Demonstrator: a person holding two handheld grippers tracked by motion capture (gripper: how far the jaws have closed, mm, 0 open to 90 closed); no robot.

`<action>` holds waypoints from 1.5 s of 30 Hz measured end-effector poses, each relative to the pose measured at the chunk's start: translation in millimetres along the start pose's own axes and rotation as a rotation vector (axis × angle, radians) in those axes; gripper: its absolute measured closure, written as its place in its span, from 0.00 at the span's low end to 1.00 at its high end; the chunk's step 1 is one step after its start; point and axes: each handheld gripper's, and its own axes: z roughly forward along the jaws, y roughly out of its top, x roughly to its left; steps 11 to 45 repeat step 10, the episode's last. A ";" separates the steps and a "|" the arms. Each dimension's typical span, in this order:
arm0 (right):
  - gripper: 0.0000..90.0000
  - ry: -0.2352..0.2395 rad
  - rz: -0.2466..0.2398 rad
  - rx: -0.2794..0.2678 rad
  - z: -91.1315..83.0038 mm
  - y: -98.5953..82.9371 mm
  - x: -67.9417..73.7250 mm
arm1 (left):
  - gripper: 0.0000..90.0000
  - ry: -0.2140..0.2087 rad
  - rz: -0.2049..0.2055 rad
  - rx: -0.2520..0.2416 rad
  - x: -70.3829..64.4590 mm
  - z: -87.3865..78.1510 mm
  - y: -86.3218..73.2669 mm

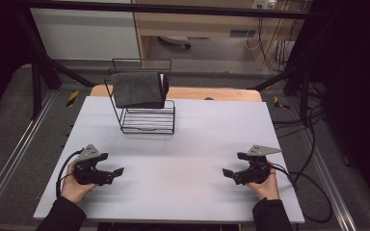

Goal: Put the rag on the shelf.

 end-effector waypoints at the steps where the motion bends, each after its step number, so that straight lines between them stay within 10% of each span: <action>1: 0.00 0.005 0.006 -0.002 -1.5 -2.7 -0.9 | 0.10 0.000 0.000 -0.001 0.0 -0.2 -1.2; 45: 0.00 0.003 0.026 -0.020 -13.0 -15.2 -5.1 | 0.09 -0.014 -0.003 0.022 0.4 -0.8 -10.1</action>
